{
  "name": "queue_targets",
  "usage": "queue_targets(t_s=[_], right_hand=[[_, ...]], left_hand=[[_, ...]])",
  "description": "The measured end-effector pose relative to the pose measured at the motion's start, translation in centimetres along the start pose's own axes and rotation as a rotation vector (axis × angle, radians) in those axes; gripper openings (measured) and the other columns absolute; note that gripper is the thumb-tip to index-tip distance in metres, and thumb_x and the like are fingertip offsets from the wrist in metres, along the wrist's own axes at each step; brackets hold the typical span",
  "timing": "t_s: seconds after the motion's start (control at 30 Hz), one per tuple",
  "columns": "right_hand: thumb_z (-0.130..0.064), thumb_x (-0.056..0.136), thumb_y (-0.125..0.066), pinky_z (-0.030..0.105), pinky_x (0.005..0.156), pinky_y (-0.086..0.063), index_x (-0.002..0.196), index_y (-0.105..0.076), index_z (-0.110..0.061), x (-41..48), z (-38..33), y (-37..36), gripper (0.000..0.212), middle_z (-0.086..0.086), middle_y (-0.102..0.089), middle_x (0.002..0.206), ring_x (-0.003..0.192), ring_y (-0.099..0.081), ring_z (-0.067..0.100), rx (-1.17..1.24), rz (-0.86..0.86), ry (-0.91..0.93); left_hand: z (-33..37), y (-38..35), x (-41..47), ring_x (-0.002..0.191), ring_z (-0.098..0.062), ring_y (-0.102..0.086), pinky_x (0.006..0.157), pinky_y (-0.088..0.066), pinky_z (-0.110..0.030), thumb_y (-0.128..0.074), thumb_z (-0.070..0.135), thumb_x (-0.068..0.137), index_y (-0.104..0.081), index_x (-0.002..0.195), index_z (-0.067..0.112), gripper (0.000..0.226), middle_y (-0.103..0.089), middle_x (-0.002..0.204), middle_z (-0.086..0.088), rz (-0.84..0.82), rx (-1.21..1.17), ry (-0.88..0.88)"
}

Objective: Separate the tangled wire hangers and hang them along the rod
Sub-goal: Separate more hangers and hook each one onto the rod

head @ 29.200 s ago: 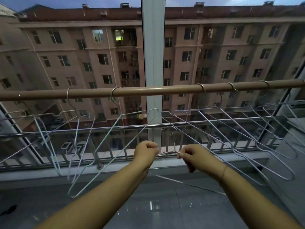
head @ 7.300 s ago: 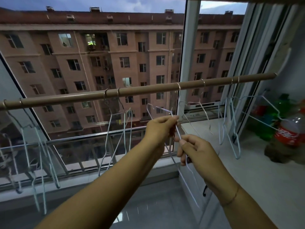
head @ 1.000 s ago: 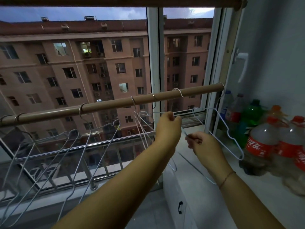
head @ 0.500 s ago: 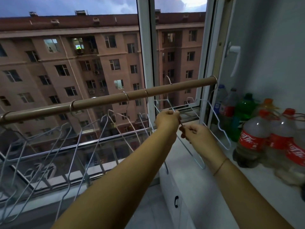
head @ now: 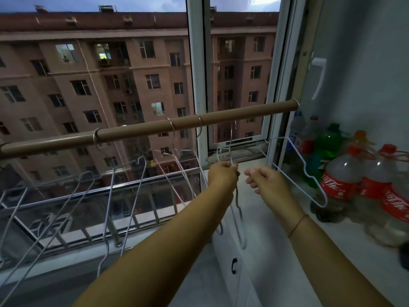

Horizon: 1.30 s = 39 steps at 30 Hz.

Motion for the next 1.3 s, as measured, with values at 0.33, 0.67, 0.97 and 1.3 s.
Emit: queue_targets(t_s=[0.33,0.67,0.97,1.3], right_hand=[[-0.009,0.090,-0.049,0.023,0.101,-0.028,0.131,-0.046,-0.020,0.2,3.0,0.7,0.042,0.000,-0.044,0.136,0.124,-0.041,0.013,-0.320,-0.152,0.108],[-0.013,0.088,-0.052,0.032,0.078,-0.051,0.081,-0.063,-0.012,-3.0,4.3,4.3,0.013,-0.002,-0.066,0.089,0.086,-0.062,0.018,-0.395,-0.341,-0.070],[-0.002,0.091,-0.043,0.017,0.042,-0.036,0.092,-0.066,-0.011,-6.4,2.4,7.9,0.025,0.000,-0.057,0.061,0.048,-0.048,0.007,-0.060,-0.383,-0.216],[-0.008,0.094,-0.041,0.019,0.044,-0.043,0.103,-0.062,-0.018,-5.7,-0.4,6.4,0.025,-0.002,-0.061,0.058,0.047,-0.052,0.007,0.162,-0.244,-0.188]], left_hand=[[-4.9,2.9,-1.2,0.085,-0.016,-0.050,0.085,-0.044,-0.032,-0.047,0.015,0.096,-0.066,0.113,0.008,0.026,-0.059,0.084,-0.002,-0.127,0.226,-0.020],[-7.6,2.9,-2.6,0.080,-0.005,-0.052,0.062,-0.036,-0.016,-0.044,0.020,0.098,-0.069,0.097,0.019,0.025,-0.062,0.088,0.004,-0.294,0.430,-0.169],[-7.3,0.8,-3.6,0.091,-0.010,-0.052,0.078,-0.045,-0.026,-0.066,0.029,0.084,-0.061,0.092,0.020,0.013,-0.057,0.102,0.000,-0.040,0.371,-0.348],[-2.7,-2.7,-5.5,0.087,-0.003,-0.060,0.089,-0.046,-0.027,-0.057,0.023,0.091,-0.072,0.087,0.014,0.017,-0.069,0.086,0.005,-0.320,0.024,-0.183]])
Point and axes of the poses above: each hand's wrist, its own x-axis towards the middle knuckle, its own y-axis out of the back of the hand, z = x × y, the point moved 2 cm from there along x, towards the middle knuckle
